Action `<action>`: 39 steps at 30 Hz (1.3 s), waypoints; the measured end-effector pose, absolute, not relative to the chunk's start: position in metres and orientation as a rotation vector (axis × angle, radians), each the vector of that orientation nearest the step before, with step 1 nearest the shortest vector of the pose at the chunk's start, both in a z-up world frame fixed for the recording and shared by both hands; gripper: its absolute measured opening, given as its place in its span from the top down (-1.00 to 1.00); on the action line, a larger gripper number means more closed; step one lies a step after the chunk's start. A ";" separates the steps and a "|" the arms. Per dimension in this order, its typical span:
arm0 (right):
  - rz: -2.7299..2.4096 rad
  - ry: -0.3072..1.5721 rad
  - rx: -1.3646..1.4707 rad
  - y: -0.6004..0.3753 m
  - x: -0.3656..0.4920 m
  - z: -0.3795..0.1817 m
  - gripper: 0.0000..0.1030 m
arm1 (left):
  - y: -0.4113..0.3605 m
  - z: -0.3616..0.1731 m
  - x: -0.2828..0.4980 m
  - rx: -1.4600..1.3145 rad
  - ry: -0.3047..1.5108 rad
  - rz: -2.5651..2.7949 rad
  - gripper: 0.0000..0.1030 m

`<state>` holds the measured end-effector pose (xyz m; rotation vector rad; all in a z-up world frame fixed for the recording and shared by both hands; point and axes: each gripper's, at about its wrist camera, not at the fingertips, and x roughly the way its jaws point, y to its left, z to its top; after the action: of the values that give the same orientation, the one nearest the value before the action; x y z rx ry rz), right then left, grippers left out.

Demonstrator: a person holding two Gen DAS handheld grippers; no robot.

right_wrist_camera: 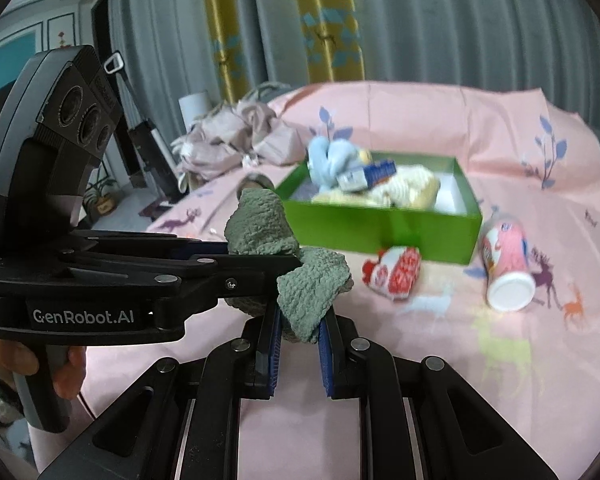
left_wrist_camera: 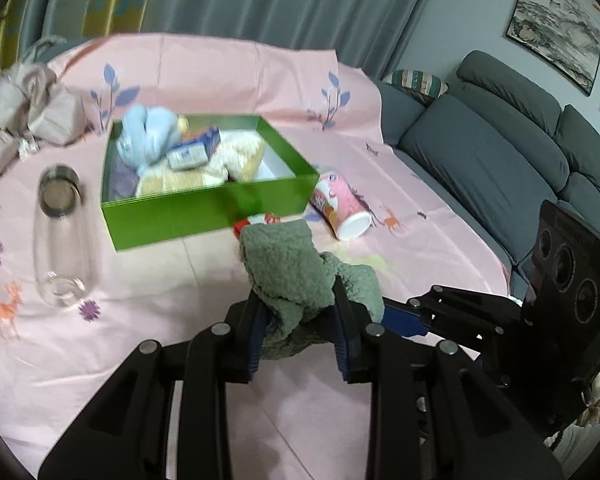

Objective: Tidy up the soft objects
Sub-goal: 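Carry the green towel with both grippers over the green box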

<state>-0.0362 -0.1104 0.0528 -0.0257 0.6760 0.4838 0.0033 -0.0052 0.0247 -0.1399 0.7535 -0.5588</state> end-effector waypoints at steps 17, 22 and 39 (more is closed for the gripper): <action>0.479 0.555 -0.028 -0.102 -0.022 0.092 0.65 | 0.003 0.069 0.015 -0.113 0.649 -0.536 0.50; 0.479 0.542 -0.018 -0.105 -0.009 0.095 0.65 | 0.002 0.074 0.026 -0.097 0.636 -0.530 0.50; 0.461 0.465 -0.025 -0.108 0.071 0.124 0.65 | -0.004 0.113 0.110 -0.051 0.584 -0.506 0.52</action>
<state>0.0709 -0.1083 0.1244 -0.0247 0.4653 0.4611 0.1098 -0.0042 0.1132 -0.0511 0.5841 -0.5060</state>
